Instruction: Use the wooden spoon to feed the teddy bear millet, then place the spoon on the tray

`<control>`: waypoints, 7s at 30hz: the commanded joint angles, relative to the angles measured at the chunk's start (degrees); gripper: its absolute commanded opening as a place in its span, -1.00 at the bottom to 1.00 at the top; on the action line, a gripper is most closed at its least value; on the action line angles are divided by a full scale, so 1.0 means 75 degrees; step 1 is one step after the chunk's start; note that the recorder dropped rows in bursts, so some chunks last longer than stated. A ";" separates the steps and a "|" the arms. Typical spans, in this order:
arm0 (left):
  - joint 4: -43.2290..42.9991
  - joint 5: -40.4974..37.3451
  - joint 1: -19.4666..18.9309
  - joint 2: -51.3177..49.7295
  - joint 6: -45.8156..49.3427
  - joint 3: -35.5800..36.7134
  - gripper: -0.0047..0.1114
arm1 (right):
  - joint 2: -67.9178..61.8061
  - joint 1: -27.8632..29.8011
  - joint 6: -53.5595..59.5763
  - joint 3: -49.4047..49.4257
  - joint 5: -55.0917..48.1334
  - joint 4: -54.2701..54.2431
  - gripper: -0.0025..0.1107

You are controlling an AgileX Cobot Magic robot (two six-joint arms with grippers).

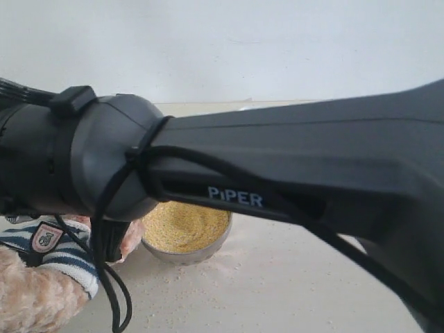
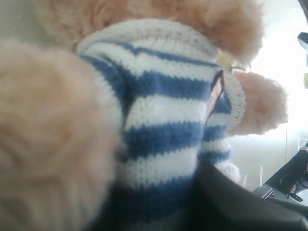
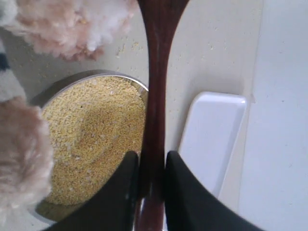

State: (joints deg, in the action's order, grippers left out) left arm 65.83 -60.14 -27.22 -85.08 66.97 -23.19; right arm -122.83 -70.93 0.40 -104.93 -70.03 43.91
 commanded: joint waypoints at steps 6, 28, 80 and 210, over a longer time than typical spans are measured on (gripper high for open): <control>0.0101 -0.0167 -0.0018 0.0057 0.0035 -0.0026 -0.83 | 0.0025 -0.0296 -0.0417 0.0033 0.0010 0.0613 -0.93; 0.0101 -0.0167 -0.0018 0.0057 0.0035 -0.0026 -0.83 | 0.0020 -0.0548 -0.0811 0.0033 0.0010 0.0827 -0.93; 0.0101 -0.0167 -0.0018 0.0057 0.0035 -0.0026 -0.83 | 0.2140 0.1901 -0.0249 0.2735 0.0010 -0.2074 -0.93; 0.0101 -0.0146 -0.0018 0.0057 0.0036 -0.0026 -0.83 | 0.1287 0.2035 0.0471 0.2334 0.0010 -0.3557 -0.93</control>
State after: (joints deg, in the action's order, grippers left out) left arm 65.83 -60.04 -27.22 -85.08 66.97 -23.19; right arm -114.30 -56.45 4.21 -87.23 -69.81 18.84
